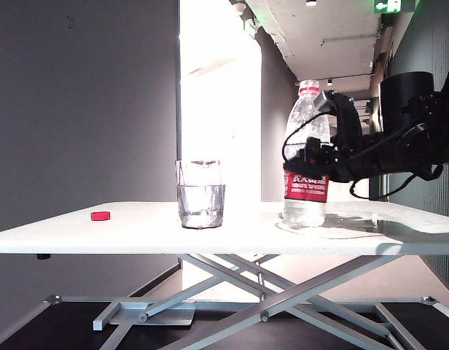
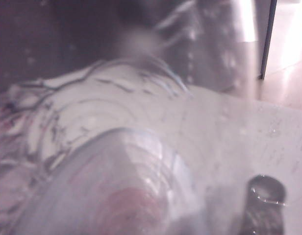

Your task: Pick up the mineral water bottle on the table and pour water into the mug until it's half full.

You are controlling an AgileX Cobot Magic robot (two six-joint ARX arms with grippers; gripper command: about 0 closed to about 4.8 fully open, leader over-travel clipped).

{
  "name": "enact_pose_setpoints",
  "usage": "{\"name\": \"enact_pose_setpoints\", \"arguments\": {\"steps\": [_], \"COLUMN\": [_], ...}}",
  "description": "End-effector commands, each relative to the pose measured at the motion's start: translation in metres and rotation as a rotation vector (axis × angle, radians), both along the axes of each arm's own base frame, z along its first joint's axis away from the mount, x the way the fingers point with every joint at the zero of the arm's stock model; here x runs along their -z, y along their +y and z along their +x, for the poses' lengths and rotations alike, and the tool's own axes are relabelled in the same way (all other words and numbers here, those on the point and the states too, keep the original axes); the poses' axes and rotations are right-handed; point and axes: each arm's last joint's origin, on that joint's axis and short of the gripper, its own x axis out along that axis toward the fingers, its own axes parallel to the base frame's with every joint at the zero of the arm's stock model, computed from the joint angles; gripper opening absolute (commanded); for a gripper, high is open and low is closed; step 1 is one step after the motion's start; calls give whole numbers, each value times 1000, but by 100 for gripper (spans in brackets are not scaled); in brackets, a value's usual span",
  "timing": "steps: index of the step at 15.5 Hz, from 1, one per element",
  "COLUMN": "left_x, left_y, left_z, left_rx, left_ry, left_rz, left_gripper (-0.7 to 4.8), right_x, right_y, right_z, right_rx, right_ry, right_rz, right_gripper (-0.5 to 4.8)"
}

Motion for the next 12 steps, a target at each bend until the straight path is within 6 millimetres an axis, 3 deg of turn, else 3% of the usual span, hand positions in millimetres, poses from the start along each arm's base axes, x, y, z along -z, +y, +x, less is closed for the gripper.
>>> {"name": "enact_pose_setpoints", "arguments": {"steps": [1,3,6,9,12], "left_x": [0,0,0,0,0], "left_y": [0,0,0,0,0], "left_z": [0,0,0,0,0], "left_rx": [8,8,8,8,8], "left_ry": [2,2,2,2,2], "left_rz": [2,2,2,2,2], "left_gripper": [-5,-5,-5,-5,-5], "right_x": [-9,-9,-9,-9,-9], "right_y": [1,2,2,2,1], "right_z": [0,0,-1,-1,-1], "right_rx": [-51,-55,-73,-74,-90], "right_ry": [-55,-54,-54,-52,-56], "right_rz": [11,12,12,12,12], "right_gripper": [151,269,314,479,479]}}
